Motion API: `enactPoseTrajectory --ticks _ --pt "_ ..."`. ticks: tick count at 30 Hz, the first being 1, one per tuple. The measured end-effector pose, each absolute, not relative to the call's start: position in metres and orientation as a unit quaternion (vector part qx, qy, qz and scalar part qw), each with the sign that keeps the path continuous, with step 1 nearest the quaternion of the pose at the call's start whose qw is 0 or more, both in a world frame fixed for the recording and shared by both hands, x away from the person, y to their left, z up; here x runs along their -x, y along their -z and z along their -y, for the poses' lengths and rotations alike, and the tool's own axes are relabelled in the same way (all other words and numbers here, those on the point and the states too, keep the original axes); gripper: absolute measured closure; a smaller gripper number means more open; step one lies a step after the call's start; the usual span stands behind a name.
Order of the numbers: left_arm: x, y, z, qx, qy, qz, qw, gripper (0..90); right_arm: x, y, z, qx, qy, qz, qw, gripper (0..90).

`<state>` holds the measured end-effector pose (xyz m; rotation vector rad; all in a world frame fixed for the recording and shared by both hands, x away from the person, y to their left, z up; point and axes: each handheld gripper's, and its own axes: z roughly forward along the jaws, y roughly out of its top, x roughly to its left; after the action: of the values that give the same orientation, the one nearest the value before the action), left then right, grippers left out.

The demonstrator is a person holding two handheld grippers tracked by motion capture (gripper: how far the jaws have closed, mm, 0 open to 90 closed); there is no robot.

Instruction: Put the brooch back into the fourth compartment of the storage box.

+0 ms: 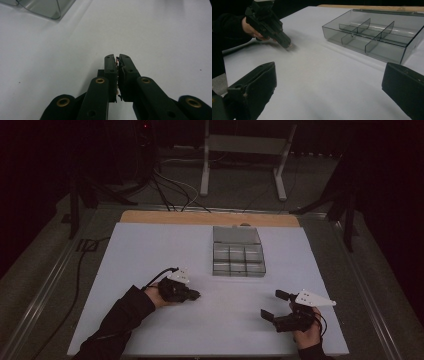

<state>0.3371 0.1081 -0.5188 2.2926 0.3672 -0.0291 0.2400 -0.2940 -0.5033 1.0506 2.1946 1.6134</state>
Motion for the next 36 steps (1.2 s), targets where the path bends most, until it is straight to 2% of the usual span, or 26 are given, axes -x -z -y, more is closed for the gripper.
enactPoseTrajectory --ticks 36 --pt "-0.364 0.506 -0.090 -0.883 0.023 -0.169 0.437 88.0 -0.241 0.504 0.294 -0.359 -0.550 -0.746 0.108 0.0"
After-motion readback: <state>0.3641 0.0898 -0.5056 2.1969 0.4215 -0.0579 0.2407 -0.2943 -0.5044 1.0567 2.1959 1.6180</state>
